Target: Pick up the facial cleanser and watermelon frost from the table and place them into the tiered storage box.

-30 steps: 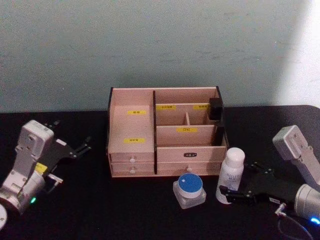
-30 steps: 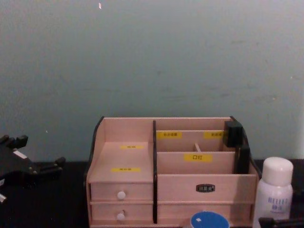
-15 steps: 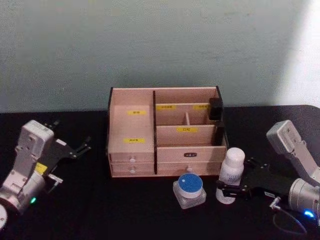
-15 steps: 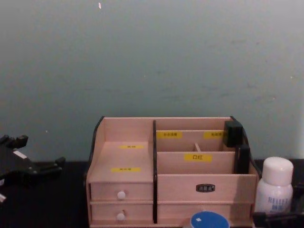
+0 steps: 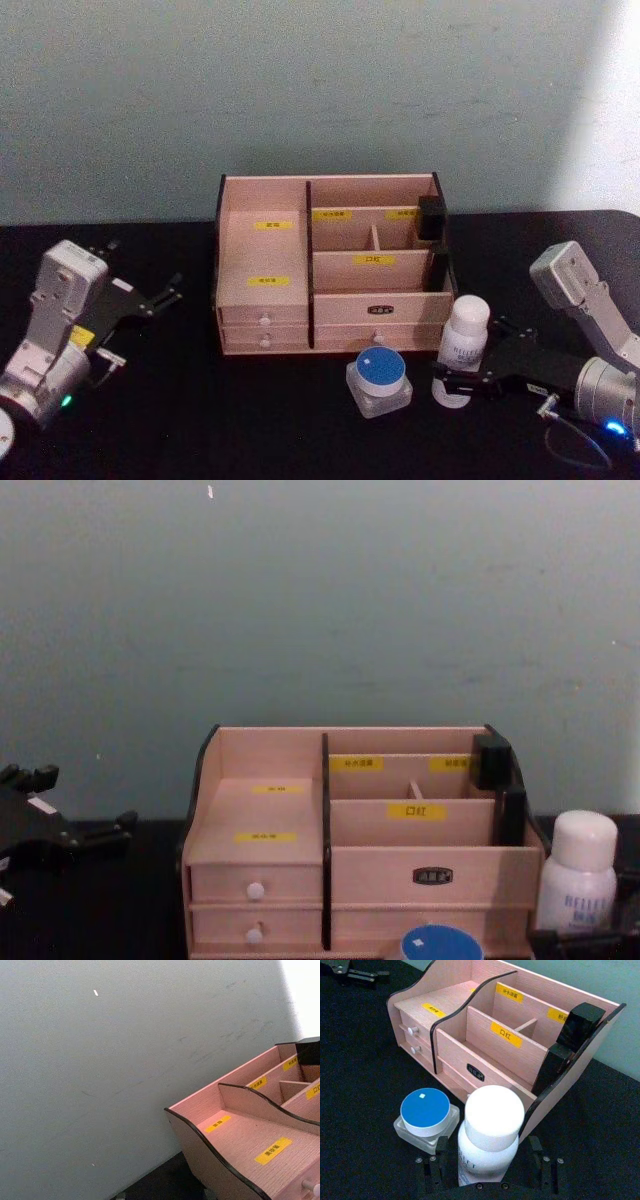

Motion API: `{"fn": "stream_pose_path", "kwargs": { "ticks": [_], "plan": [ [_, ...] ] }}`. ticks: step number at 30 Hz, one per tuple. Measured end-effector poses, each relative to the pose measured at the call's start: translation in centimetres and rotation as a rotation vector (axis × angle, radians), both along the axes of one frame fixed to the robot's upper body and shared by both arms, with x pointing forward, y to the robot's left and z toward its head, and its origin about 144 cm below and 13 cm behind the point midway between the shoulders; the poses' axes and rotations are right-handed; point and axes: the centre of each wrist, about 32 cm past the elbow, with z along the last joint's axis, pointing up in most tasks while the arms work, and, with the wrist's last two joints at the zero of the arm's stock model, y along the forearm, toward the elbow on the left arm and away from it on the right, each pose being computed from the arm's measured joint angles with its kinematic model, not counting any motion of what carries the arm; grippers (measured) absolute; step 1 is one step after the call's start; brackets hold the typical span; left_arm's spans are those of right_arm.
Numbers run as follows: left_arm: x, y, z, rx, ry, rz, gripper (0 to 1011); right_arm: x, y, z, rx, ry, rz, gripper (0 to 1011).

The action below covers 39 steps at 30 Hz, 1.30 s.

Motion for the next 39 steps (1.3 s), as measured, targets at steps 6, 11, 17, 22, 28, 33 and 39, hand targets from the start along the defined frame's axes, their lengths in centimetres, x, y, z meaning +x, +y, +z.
{"fn": "stream_pose_path", "kwargs": {
  "ticks": [6,11,17,22,28,33,39],
  "plan": [
    [0.0,0.0,0.0,0.0,0.0,0.0,1001,-0.01,-0.03,0.0,0.001,0.0,-0.001,980],
    [0.0,0.0,0.0,0.0,0.0,0.0,1002,-0.02,-0.05,0.01,0.001,0.0,-0.001,861],
    [0.0,0.0,0.0,0.0,0.0,0.0,1001,-0.03,-0.05,0.01,0.002,0.001,-0.002,711],
    [0.0,0.0,0.0,0.0,0.0,0.0,1001,-0.03,-0.05,0.02,0.003,0.0,-0.002,595],
    [0.0,0.0,0.0,0.0,0.0,0.0,1001,-0.04,-0.04,0.03,0.003,0.0,-0.002,595],
    [0.0,0.0,0.0,0.0,0.0,0.0,1001,-0.04,-0.04,0.03,0.004,0.0,-0.002,595],
    [0.0,0.0,0.0,0.0,0.0,0.0,1001,-0.2,-0.11,0.16,0.013,-0.001,0.002,595]
  ]
}}
